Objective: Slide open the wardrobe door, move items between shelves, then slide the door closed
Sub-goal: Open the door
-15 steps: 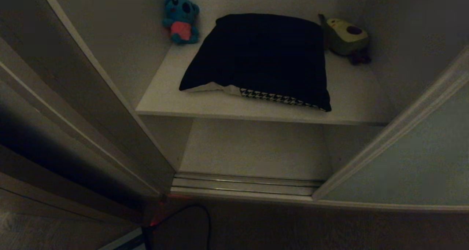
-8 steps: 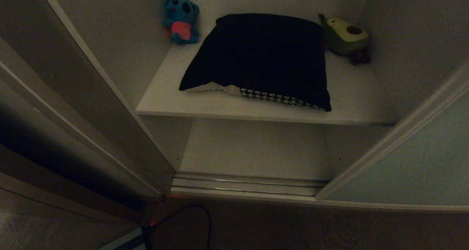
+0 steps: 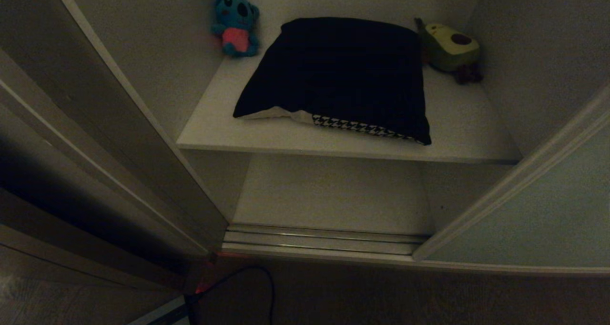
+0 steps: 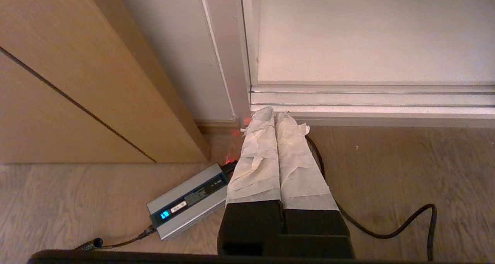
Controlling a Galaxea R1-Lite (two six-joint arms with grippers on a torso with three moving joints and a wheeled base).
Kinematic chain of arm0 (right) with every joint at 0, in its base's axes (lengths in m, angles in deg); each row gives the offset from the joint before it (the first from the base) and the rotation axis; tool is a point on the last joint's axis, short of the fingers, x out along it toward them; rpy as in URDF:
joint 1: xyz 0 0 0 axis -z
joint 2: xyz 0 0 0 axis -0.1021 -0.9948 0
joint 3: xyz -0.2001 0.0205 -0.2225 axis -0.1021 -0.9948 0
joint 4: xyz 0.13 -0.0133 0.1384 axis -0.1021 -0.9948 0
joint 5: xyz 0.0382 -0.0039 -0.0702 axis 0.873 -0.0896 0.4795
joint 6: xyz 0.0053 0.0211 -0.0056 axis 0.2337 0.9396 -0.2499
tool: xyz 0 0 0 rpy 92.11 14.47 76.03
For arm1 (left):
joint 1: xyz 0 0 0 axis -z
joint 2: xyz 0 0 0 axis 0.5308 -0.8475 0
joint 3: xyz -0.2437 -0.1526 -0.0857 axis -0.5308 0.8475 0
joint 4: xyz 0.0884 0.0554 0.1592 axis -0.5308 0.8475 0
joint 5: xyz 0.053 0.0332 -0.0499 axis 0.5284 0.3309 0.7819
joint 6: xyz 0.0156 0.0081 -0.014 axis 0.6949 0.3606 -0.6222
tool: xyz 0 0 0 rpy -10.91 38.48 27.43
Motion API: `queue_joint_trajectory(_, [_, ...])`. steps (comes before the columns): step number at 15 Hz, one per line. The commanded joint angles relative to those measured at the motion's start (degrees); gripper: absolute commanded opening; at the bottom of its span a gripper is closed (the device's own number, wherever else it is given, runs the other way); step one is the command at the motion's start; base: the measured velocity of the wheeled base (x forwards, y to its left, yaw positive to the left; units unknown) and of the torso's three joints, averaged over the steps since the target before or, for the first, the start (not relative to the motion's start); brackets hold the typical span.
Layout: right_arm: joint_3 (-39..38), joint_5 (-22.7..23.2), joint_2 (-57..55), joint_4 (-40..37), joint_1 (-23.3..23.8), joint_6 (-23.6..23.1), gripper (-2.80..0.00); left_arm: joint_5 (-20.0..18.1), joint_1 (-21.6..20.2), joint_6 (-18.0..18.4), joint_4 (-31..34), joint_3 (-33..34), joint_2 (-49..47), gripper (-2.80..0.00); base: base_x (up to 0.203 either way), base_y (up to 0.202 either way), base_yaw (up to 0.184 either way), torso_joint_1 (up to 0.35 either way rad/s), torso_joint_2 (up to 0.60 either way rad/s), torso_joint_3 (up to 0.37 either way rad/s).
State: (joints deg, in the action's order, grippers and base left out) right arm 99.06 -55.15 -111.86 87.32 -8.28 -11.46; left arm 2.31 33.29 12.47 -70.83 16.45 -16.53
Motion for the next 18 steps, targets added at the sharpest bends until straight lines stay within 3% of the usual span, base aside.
queue_joint_trajectory(1, [-0.57,0.06,1.84,-0.22,0.21,0.19,-2.8,0.0,0.0,0.04,0.0,0.0,0.01,-2.8,0.0,0.0,0.0,0.0,0.0,0.0])
queue_joint_trajectory(6, [-3.39,-1.59,4.08,-0.32,1.03,0.23,-2.8,0.0,0.0,0.04,0.0,0.0,0.01,-2.8,0.0,0.0,0.0,0.0,0.0,0.0])
queue_joint_trajectory(12, [-3.87,-6.68,3.07,0.01,1.82,0.25,-2.8,0.0,0.0,0.04,0.0,0.0,0.01,-2.8,0.0,0.0,0.0,0.0,0.0,0.0])
queue_joint_trajectory(18, [-4.02,-6.33,2.88,0.08,7.67,3.39,-2.8,0.0,0.0,0.04,0.0,0.0,0.01,-2.8,0.0,0.0,0.0,0.0,0.0,0.0])
